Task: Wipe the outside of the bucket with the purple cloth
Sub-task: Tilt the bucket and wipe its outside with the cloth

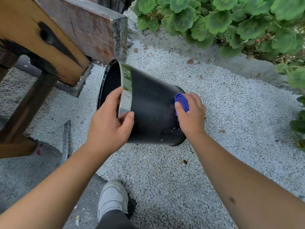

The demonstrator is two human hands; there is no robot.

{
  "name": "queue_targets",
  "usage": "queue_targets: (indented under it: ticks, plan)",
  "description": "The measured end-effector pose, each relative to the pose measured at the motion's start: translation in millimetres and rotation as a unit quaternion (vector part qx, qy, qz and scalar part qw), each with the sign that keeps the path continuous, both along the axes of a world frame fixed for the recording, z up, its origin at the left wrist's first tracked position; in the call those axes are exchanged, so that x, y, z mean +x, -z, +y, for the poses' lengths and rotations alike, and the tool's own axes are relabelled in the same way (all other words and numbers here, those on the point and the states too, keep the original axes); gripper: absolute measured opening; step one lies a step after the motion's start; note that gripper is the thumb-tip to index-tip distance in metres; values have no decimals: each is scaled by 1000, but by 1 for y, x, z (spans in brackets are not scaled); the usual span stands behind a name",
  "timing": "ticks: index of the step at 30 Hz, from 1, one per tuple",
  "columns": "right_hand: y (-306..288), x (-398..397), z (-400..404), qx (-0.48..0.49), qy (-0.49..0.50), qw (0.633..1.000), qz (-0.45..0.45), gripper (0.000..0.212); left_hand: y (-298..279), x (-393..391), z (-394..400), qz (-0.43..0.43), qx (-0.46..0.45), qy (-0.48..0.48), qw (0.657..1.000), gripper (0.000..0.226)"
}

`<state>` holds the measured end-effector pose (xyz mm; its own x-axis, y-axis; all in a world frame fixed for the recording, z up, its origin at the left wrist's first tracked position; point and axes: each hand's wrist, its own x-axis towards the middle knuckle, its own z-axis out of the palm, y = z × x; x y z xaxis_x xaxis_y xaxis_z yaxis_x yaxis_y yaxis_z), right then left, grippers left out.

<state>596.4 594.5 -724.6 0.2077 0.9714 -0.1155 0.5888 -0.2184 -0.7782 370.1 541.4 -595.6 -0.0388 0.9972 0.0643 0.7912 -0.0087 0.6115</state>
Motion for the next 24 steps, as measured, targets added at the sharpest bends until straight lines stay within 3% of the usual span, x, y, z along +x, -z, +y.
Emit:
queue_targets:
  ticks: [4, 8, 12, 16, 21, 24]
  plan:
    - [-10, -10, 4, -5, -14, 1000, 19, 41, 9, -19, -27, 37, -24, 48, 998, 75]
    - [-32, -19, 24, 17, -4, 998, 58, 30, -4, -33, -18, 37, -30, 6, 999, 79]
    - [-63, -17, 54, 1, -27, 997, 79, 12, -32, -38, 3, -127, -48, 10, 991, 80]
    - [-65, -12, 55, -107, -115, 983, 90, 14, -28, -28, 6, -71, -100, 28, 992, 95]
    - [-57, -13, 48, -103, -131, 985, -48, 9, -22, -22, 6, 6, -99, 21, 995, 90]
    - [-70, -13, 47, -72, -71, 994, 36, 22, -24, -17, 7, -2, -104, 41, 994, 89]
